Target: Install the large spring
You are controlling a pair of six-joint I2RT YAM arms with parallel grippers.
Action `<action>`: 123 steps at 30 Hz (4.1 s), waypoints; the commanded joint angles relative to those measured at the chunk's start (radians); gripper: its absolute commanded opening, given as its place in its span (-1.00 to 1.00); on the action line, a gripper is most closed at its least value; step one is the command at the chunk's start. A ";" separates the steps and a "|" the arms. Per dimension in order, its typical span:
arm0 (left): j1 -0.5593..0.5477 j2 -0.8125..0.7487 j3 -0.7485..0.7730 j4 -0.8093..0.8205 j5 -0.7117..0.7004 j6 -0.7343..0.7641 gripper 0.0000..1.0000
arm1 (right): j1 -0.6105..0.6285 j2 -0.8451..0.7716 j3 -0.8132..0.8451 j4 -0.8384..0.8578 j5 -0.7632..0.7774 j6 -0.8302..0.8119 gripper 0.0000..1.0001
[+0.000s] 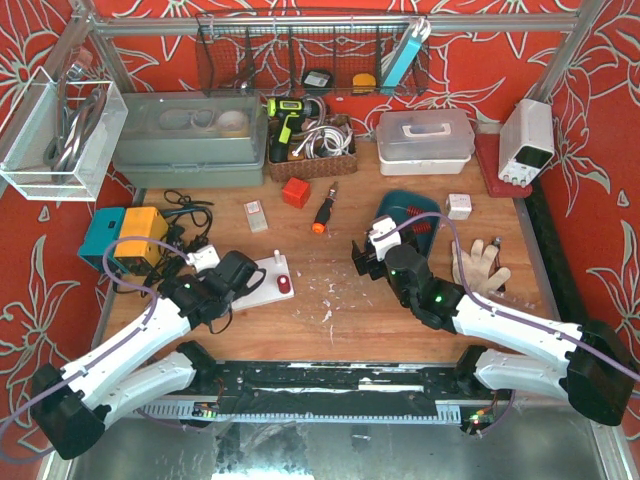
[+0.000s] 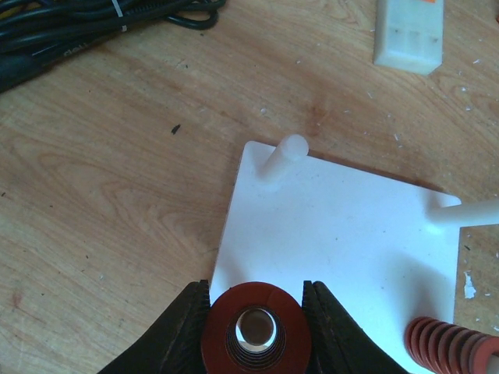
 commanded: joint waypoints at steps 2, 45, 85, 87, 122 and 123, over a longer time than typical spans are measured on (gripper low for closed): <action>0.003 -0.002 -0.020 0.032 -0.033 0.010 -1.00 | -0.008 -0.003 -0.002 -0.004 -0.003 0.014 0.98; -0.001 0.124 -0.162 1.176 0.560 0.580 1.00 | -0.339 0.327 0.365 -0.693 0.000 0.713 0.80; -0.017 -0.064 -0.355 1.308 0.450 0.675 1.00 | -0.492 0.857 0.713 -0.858 0.058 1.281 -0.02; -0.017 -0.068 -0.354 1.307 0.450 0.675 1.00 | -0.497 0.868 0.713 -0.839 0.059 1.277 -0.04; -0.017 -0.099 -0.353 1.264 0.358 0.654 1.00 | -0.496 0.754 0.620 -0.676 -0.099 0.940 -0.71; -0.017 -0.093 -0.349 1.257 0.353 0.650 1.00 | -0.494 0.734 0.603 -0.661 -0.112 0.917 -0.71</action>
